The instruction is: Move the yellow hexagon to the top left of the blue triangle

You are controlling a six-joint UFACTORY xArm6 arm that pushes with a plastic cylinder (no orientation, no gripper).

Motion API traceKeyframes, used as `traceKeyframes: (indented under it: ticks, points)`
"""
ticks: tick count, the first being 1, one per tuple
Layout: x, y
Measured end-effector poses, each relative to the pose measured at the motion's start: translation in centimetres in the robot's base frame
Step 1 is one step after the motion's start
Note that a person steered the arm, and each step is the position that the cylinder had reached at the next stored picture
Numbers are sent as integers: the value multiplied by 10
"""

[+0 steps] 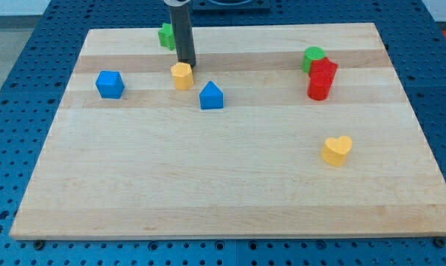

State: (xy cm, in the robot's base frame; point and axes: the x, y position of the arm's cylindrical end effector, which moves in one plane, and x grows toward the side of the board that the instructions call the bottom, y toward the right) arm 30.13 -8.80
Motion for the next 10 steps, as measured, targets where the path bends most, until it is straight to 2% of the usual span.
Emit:
traceKeyframes:
  ticks: [2,6,10]
  points:
    - [0,-7]
    - [-7,-57]
    - [-47,-95]
